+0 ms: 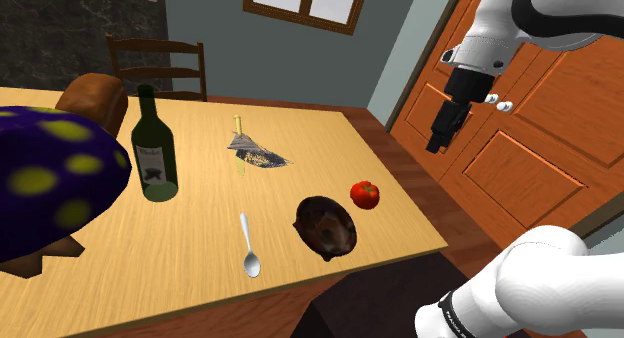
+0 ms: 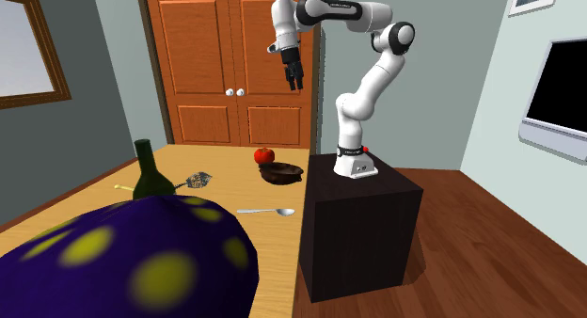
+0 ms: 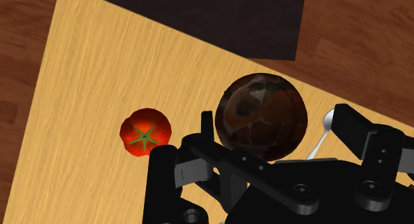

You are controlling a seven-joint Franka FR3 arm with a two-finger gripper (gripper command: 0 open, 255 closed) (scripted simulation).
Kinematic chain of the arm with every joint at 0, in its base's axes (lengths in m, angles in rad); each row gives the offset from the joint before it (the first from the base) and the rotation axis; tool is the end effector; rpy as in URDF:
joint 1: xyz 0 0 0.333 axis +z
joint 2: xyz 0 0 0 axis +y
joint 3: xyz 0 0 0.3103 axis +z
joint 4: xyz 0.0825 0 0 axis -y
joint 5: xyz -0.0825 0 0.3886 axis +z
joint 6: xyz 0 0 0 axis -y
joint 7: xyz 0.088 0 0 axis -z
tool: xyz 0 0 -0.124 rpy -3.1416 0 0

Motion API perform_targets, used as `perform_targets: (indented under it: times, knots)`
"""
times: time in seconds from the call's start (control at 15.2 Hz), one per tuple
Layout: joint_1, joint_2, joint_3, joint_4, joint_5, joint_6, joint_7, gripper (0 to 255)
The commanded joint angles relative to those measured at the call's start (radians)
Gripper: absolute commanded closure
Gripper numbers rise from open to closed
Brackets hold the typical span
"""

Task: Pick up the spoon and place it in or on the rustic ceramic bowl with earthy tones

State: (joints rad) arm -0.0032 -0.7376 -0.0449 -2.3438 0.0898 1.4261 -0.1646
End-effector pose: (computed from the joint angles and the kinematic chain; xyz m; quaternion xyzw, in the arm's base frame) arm 0.3081 -0.0056 0.5497 -0.9918 -0.0675 0.0836 0.0686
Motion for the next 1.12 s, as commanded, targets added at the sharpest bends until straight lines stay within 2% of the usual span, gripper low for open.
perform_targets:
  times: [0.0,0.53,1.06]
  knots:
    - [0.0,0.0,0.0,0.0,0.0,0.0,0.0,0]
    - [0.03,0.074,0.135,-0.138,0.122,0.242,0.178,0]
    - [0.063,0.259,0.271,-0.18,0.222,0.511,0.339,0]
